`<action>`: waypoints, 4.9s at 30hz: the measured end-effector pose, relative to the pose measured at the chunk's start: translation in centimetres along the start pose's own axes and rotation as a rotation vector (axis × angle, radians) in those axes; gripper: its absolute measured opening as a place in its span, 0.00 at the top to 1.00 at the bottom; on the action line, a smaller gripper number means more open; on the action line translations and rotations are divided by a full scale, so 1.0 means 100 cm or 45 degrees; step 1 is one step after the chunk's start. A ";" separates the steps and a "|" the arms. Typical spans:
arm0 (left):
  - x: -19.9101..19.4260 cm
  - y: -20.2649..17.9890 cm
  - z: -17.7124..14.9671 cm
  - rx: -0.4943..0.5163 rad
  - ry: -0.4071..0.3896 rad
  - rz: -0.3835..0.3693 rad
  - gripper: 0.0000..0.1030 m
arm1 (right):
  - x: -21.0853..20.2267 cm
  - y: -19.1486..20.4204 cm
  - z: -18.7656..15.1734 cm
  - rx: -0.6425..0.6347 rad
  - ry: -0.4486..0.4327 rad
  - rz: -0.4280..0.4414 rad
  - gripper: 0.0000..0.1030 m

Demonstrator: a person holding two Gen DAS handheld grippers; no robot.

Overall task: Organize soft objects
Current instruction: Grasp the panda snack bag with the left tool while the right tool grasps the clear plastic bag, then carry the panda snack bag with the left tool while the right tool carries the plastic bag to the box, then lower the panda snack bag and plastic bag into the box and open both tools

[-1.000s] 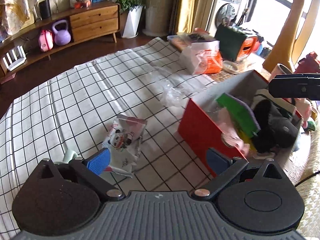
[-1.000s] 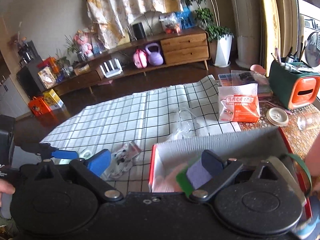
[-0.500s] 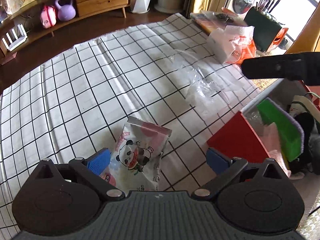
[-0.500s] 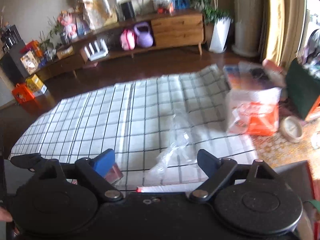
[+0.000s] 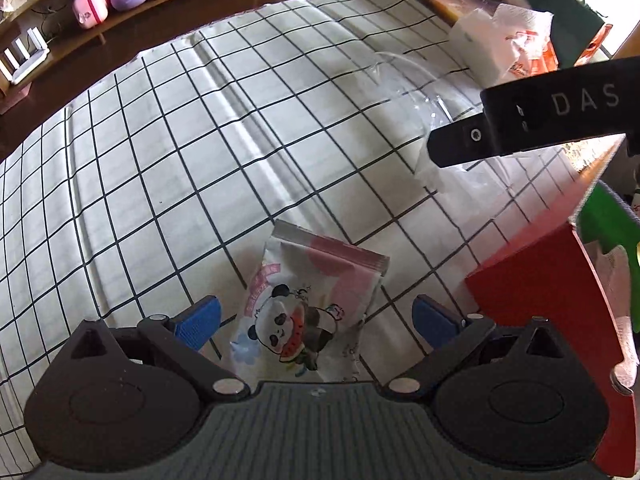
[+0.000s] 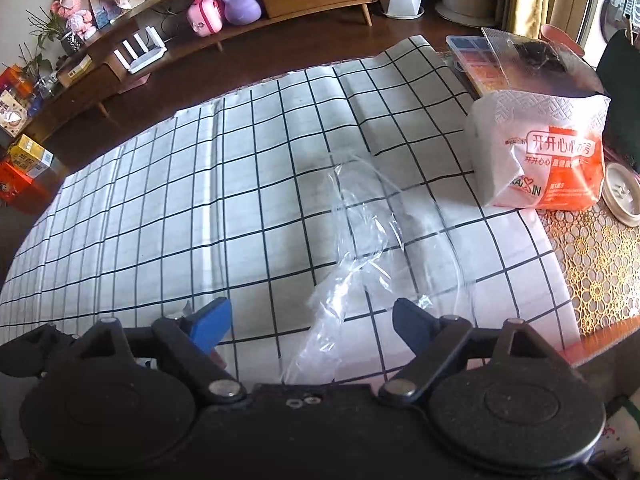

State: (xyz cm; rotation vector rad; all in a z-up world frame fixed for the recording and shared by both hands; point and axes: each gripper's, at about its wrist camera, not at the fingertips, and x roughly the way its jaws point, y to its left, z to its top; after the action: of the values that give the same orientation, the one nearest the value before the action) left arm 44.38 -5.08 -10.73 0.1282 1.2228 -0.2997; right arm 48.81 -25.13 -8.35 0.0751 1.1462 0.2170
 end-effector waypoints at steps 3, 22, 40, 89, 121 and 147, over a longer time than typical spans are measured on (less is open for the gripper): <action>0.007 0.004 0.003 -0.005 0.016 0.007 0.01 | 0.009 0.004 0.002 -0.053 0.043 -0.032 0.19; 0.035 0.006 -0.004 -0.003 0.049 0.014 0.04 | 0.047 0.011 0.004 -0.035 0.102 -0.106 0.69; 0.024 0.009 -0.011 -0.046 -0.040 0.085 0.29 | 0.013 0.002 -0.004 -0.031 -0.063 -0.031 0.78; -0.171 -0.158 -0.078 0.054 -0.314 -0.091 0.29 | -0.216 -0.102 -0.166 -0.105 -0.328 0.019 0.78; -0.084 -0.227 -0.058 -0.058 -0.419 -0.179 0.29 | -0.143 -0.165 -0.187 -0.110 -0.312 -0.136 0.78; -0.057 -0.212 -0.066 -0.073 -0.361 -0.165 0.24 | -0.135 -0.157 -0.199 -0.079 -0.318 -0.080 0.46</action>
State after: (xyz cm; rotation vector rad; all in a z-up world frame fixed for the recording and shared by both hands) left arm 30.44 -22.69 -6.26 -0.0432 0.9588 -0.3816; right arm 27.46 -44.32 -7.12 0.0108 0.8913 0.1819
